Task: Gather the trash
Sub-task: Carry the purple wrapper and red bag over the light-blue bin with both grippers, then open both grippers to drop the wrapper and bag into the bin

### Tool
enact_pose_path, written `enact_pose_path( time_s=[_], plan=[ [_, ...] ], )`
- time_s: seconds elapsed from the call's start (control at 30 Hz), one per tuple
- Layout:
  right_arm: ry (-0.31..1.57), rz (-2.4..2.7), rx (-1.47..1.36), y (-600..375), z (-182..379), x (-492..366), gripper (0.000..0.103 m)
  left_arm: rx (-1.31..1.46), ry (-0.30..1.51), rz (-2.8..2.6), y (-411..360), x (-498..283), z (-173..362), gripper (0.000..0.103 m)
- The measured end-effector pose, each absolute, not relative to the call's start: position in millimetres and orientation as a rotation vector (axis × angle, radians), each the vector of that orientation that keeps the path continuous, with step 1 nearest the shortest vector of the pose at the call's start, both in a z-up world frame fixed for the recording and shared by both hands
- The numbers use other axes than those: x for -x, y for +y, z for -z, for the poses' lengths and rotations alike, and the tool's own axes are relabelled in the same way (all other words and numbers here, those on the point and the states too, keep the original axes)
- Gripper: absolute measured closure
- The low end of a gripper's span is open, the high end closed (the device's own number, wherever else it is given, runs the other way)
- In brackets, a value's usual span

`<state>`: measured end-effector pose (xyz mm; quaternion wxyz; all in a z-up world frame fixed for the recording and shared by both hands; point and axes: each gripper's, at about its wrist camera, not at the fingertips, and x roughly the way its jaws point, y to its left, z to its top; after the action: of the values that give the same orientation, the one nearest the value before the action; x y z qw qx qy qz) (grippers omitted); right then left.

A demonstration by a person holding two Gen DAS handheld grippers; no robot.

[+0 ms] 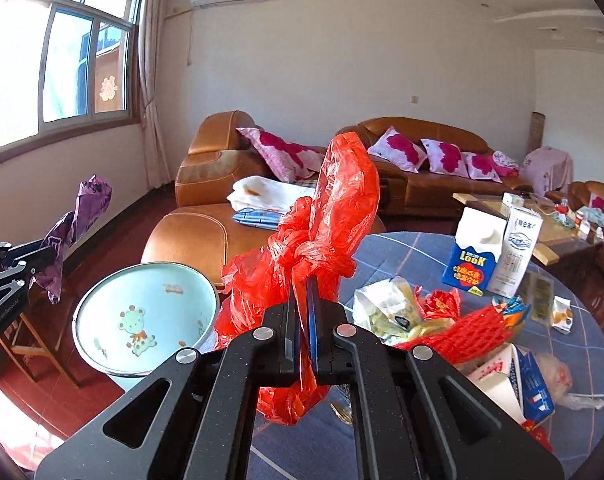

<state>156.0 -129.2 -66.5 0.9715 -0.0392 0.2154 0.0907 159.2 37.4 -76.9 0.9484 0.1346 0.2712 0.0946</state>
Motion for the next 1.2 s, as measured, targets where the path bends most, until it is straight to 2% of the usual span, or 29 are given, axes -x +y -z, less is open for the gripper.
enact_pose_path(
  time_s=[1.2],
  plan=[
    [0.488,-0.445,0.242,-51.5,95.8,-210.2,0.099,-0.379,0.623,-0.33,52.3,-193.7,98.2,0.091]
  ],
)
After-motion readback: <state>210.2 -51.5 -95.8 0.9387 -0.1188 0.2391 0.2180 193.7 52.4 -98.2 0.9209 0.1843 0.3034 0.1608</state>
